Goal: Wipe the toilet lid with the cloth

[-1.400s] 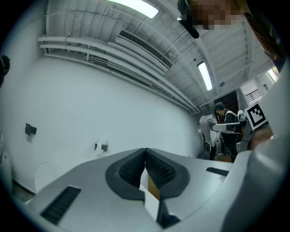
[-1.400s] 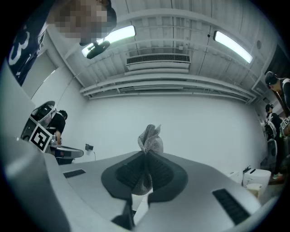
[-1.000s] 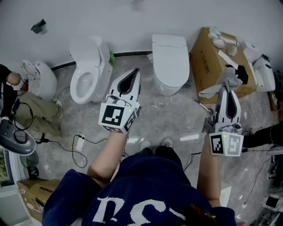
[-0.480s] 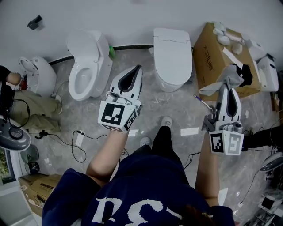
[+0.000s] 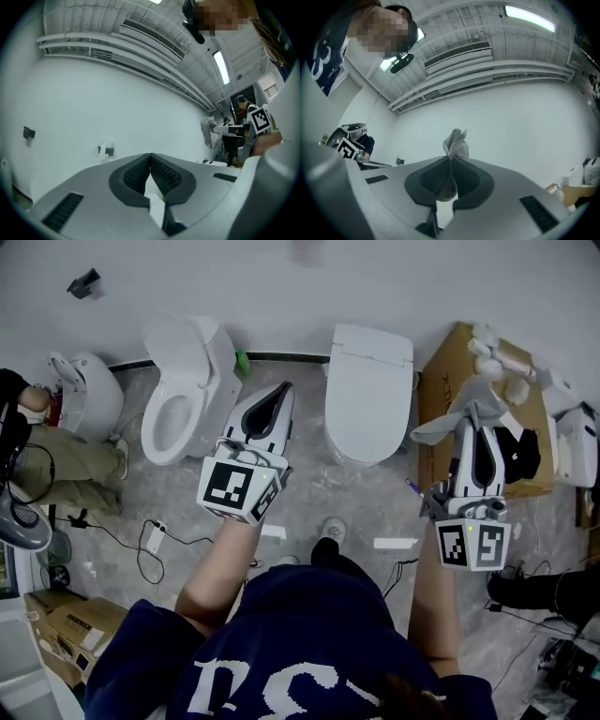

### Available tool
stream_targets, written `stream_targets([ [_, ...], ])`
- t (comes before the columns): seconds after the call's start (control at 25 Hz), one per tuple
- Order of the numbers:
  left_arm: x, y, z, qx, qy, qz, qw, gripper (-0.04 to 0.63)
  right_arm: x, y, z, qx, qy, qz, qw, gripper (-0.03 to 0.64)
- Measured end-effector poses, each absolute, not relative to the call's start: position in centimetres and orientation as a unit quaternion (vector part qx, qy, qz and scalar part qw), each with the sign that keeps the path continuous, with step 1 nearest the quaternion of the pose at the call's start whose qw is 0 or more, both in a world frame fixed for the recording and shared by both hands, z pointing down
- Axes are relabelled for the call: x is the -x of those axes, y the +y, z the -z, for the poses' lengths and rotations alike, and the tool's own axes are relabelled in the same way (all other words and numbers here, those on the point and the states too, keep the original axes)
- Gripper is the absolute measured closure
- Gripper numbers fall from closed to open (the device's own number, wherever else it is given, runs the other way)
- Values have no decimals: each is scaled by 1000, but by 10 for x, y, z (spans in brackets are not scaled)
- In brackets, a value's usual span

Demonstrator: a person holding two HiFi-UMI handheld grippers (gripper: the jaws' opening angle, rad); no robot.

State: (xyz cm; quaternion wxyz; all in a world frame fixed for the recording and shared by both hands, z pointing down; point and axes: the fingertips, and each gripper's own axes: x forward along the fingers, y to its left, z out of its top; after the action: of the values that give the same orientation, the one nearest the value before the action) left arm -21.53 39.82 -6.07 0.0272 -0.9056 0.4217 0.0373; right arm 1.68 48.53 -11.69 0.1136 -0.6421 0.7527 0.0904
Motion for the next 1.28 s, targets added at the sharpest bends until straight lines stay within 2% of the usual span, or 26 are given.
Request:
stream_targets([
  [0.28, 182, 347, 60, 889, 454, -40, 29, 575, -56, 413, 118, 607, 780, -84, 127, 577],
  [0.64, 172, 254, 39, 885, 465, -36, 14, 575, -67, 324, 98, 599, 789, -71, 117, 576],
  [1.28, 159, -50, -5, 909, 416, -30, -6, 575, -45, 45, 59, 634, 769, -43, 71, 575],
])
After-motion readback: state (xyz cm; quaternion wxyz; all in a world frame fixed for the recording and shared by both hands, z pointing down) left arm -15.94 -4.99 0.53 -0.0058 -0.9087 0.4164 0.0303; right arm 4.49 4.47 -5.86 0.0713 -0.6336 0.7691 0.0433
